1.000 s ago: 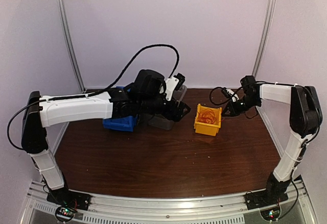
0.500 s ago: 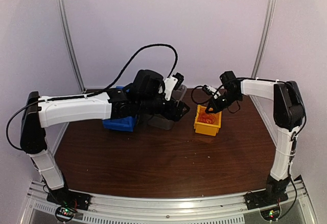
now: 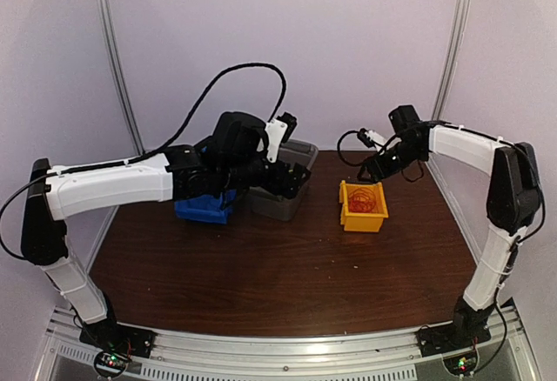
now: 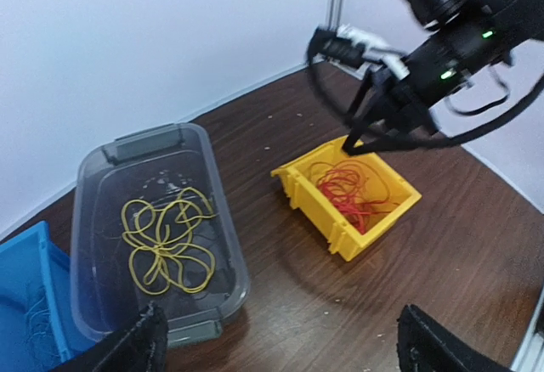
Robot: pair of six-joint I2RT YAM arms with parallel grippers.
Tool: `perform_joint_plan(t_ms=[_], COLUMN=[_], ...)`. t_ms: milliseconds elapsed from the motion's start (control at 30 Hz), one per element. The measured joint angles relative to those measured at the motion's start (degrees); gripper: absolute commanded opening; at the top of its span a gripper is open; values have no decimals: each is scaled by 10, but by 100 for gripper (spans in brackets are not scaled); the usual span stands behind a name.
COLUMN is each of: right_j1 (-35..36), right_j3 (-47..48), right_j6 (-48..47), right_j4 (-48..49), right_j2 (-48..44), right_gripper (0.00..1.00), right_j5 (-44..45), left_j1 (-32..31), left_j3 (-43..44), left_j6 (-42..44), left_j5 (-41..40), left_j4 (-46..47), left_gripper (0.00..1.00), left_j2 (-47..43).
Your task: Untangle the cables
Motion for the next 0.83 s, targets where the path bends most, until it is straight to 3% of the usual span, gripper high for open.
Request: perform_joint_plan(t_ms=[167,200,233,267,500,667,833], right_j1=[-22,-27,-34,-42,-139,-138,-137], right_j3=[-3,-7,-17,-27,-151,-241,-277], right_j6=[-1,0,-1,3,41,94,129], right_j4=[18,24,36,43,164,298,359], right_j2=[-96,-107,-121,-132,-243,-349,-394], right_gripper=[71,76,92,99,100,100,100], right_j5=[-8,-13,-20,-26,-46,19,85], left_j1=[3,5,9,14,90,163,228], left_j3=[-6,-9,-15,-21,-89,-136,-162], left_j6=[14,15,15,15,7,6,-1], left_j5=[-90,-103,-115,-125,-202,-241,-248], left_j4=[-30,-35,-39,-42,-63,-70,-69], left_gripper=[98,98,98,98,98,98,98], left_j2=[-11,-17,-24,-33,-131,-210,-231])
